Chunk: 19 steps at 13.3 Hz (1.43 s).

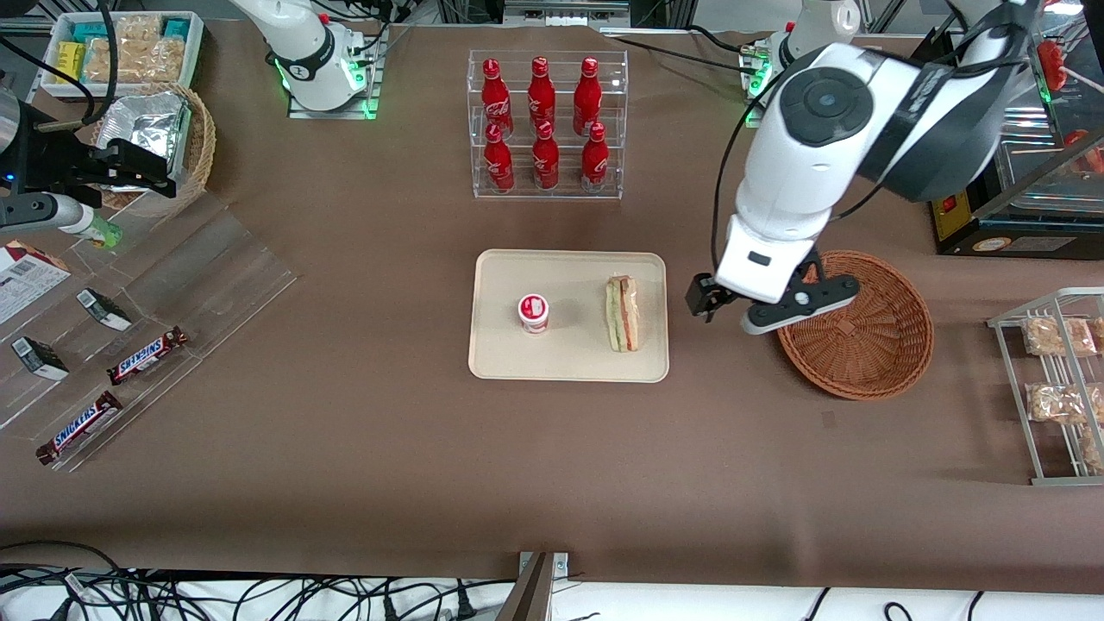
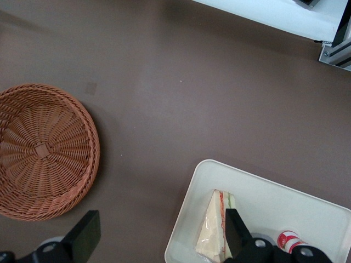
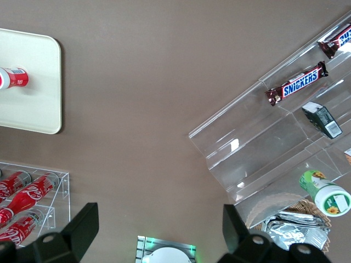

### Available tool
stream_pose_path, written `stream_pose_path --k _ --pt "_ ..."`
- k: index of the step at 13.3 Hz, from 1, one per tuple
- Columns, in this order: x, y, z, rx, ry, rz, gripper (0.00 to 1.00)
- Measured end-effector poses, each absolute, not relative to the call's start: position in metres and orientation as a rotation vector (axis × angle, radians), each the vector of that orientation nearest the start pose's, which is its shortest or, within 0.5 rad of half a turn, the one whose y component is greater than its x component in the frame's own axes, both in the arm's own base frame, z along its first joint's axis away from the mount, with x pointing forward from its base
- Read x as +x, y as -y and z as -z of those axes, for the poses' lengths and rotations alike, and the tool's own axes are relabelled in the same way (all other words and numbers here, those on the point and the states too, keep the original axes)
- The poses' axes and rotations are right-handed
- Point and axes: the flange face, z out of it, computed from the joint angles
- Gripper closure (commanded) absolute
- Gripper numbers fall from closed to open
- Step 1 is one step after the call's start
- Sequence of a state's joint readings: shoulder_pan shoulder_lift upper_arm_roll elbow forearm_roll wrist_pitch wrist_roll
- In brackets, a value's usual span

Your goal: Place sandwich from basket to tray

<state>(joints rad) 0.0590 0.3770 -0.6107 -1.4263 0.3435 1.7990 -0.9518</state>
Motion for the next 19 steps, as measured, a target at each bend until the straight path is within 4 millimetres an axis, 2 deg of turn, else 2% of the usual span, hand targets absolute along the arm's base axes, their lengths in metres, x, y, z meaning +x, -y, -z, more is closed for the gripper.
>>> stream_pose_path --k 3,7,9,12,14,16,19 --pt "0.615 0.246 -0.535 -3.04 0.651 0.199 0.0" --pt "0.625 0.213 -0.538 -3.036 0.72 0.184 0.0" --pt "0.631 0.185 -0.545 -3.074 0.67 0.162 0.0" --pt "0.631 0.102 -0.575 -3.138 0.548 0.109 0.0" --pt "0.622 0.06 -0.593 -3.148 0.438 0.089 0.0" --pt "0.613 0.043 -0.599 -3.146 0.313 0.045 0.0" --pt "0.608 0.033 -0.597 -3.146 0.133 -0.009 0.0"
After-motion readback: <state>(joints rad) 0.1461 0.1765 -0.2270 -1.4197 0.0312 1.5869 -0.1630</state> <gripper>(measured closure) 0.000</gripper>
